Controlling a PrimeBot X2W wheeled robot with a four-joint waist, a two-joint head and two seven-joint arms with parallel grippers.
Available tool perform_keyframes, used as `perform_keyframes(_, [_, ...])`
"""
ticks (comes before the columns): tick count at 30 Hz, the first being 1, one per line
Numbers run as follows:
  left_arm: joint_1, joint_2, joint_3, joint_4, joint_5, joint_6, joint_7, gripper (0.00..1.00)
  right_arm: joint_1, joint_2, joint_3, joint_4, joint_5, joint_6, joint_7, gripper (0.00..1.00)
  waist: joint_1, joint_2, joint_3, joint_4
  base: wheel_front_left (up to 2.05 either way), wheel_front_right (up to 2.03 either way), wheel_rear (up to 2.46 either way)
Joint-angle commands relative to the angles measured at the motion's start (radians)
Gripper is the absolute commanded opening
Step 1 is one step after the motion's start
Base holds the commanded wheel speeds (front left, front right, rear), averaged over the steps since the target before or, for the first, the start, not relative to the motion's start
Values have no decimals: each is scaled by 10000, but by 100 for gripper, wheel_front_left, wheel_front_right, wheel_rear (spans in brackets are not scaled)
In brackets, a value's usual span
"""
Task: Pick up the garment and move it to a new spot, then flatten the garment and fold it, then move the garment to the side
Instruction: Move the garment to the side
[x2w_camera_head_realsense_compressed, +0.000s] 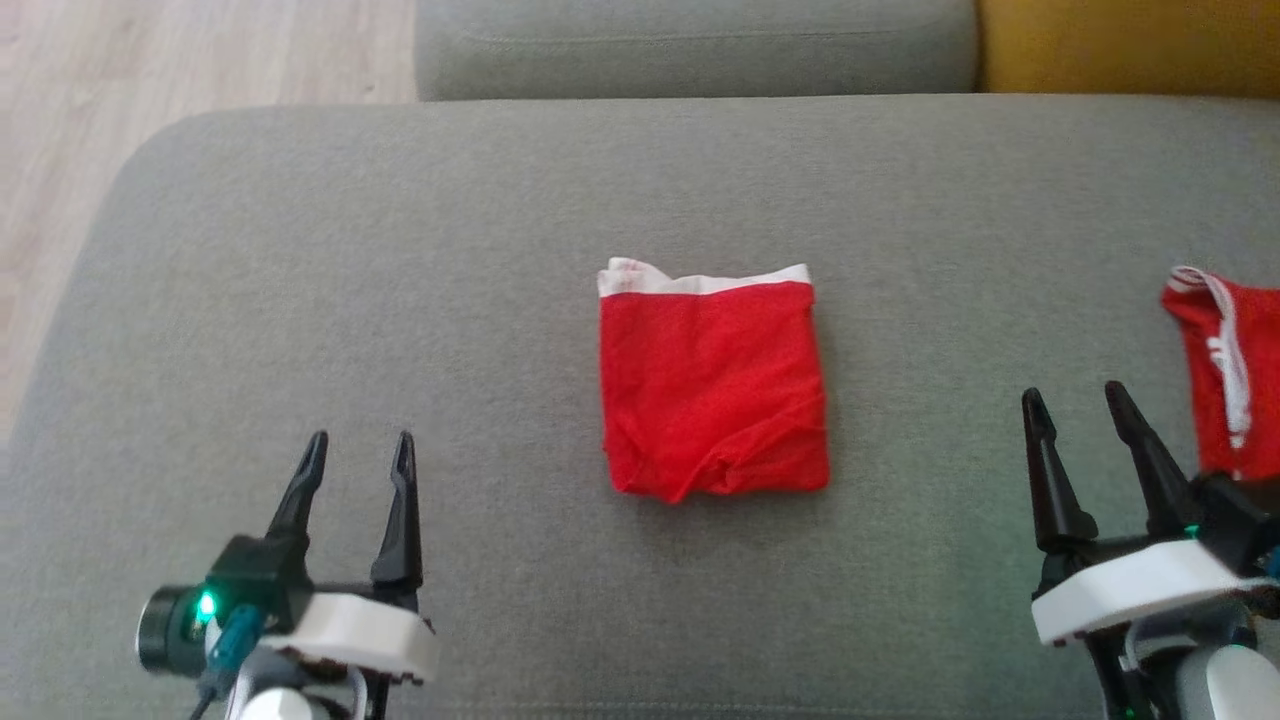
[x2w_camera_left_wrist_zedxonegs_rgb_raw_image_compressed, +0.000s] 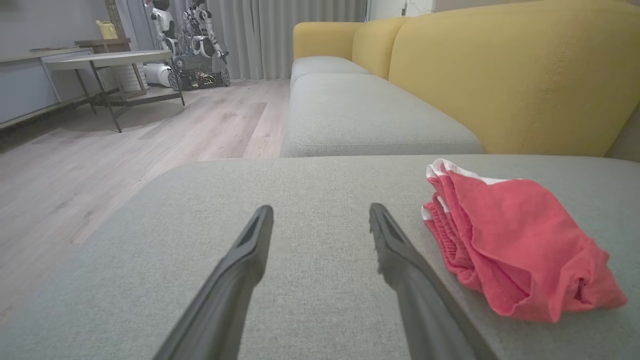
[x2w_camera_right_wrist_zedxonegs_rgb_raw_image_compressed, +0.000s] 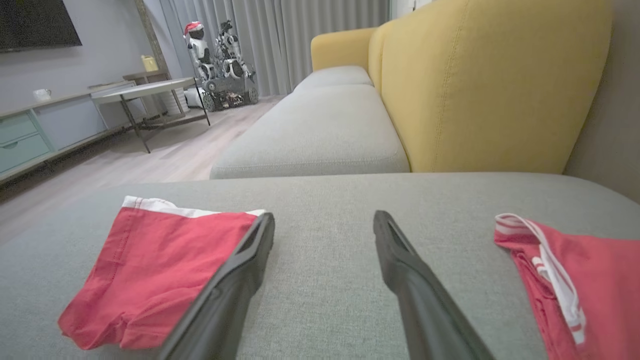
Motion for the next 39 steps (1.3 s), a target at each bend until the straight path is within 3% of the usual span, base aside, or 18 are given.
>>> perform_keyframes(1, [-655, 62, 357, -323, -45, -7, -135, 100, -286, -149, 152, -207, 49, -9, 45, 100, 0, 0, 160, 270, 0, 0, 0])
perform_keyframes(13, [-1880, -567, -182, 51, -7, -296, -471, 100, -2002, -939, 549, 2556, 549, -9, 54, 100, 0, 0, 1362, 2184, 0, 0, 0])
perform_keyframes(19, [-2235, -798, -273, 269, -4, -381, -543, 100, -2817, -1120, 1176, 3868, 919, -9, 47, 100, 0, 0, 1793, 2674, 0, 0, 0])
perform_keyframes(25, [-2373, -955, -232, 198, 80, -423, -552, 100, -2996, -1101, 1593, 4588, 1333, -9, 698, 100, 0, 0, 1920, 2783, 0, 0, 0])
perform_keyframes(26, [-2363, -970, -202, 183, 98, -419, -552, 100, -2993, -1074, 1635, 4612, 1412, -9, 811, 88, 0, 0, 1917, 2746, 0, 0, 0])
perform_keyframes(27, [-2351, -983, -170, 168, 118, -415, -553, 100, -3004, -1044, 1680, 4590, 1485, -9, 885, 40, 0, 0, 1922, 2692, 0, 0, 0])
perform_keyframes(28, [-2345, -994, -144, 154, 137, -422, -553, 100, -3019, -1037, 1735, 4558, 1520, -9, 948, 0, 0, 0, 1925, 2628, 0, 0, 0])
perform_keyframes(34, [-2360, -1024, -50, 120, 267, -504, -554, 100, -3161, -1112, 2033, 4247, 1519, -9, 1016, 0, 0, 0, 1903, 2214, 0, 0, 0])
perform_keyframes(39, [-2289, -972, 100, 82, 393, -552, -554, 100, -3051, -1172, 2399, 3811, 1490, -9, 1085, 0, 0, 0, 1718, 1437, 0, 0, 0])
